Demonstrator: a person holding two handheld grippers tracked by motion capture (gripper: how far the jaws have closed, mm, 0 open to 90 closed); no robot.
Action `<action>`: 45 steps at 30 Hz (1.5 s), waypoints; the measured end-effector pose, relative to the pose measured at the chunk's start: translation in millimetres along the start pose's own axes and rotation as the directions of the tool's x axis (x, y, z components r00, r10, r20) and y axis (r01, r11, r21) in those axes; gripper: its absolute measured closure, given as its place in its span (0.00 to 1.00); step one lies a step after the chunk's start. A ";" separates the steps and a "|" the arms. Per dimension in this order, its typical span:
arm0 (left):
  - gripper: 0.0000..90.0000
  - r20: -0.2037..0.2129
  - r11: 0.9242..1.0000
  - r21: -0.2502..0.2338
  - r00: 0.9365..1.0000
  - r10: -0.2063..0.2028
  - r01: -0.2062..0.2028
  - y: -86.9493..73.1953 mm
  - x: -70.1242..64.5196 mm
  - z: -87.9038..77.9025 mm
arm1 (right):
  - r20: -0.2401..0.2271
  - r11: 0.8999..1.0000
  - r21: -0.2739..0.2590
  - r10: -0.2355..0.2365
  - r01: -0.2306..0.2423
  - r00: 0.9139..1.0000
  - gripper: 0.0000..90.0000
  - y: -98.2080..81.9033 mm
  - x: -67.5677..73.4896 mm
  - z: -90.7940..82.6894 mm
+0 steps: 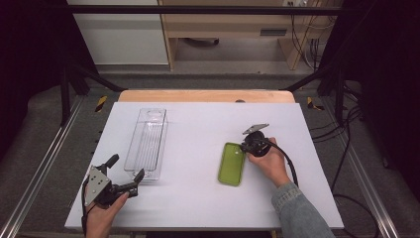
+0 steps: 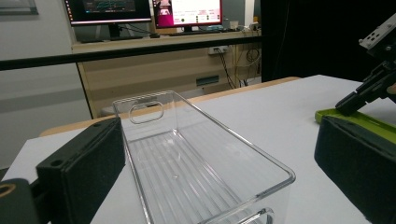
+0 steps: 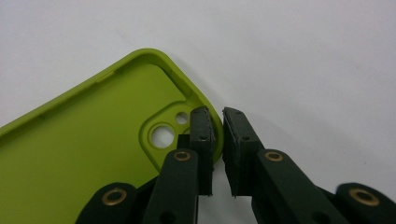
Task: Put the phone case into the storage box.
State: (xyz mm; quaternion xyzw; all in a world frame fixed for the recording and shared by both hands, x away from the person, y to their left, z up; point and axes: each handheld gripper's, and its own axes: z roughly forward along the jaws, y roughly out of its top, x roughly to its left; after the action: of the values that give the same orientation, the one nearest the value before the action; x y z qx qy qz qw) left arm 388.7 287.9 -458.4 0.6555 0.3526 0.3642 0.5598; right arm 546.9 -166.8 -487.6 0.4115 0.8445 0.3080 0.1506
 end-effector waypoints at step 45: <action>0.02 0.000 1.000 0.008 1.000 -0.031 0.031 0.1 -2.1 -1.4 | -0.047 1.000 -0.008 -0.020 0.019 0.999 0.99 3.6 14.7 -4.9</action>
State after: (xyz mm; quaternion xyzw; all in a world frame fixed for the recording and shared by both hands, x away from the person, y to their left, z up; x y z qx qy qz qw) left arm 386.5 286.8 -458.3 0.6522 0.3639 0.3541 0.5629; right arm 537.5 -155.4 -481.5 0.3952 0.8506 0.3193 0.1351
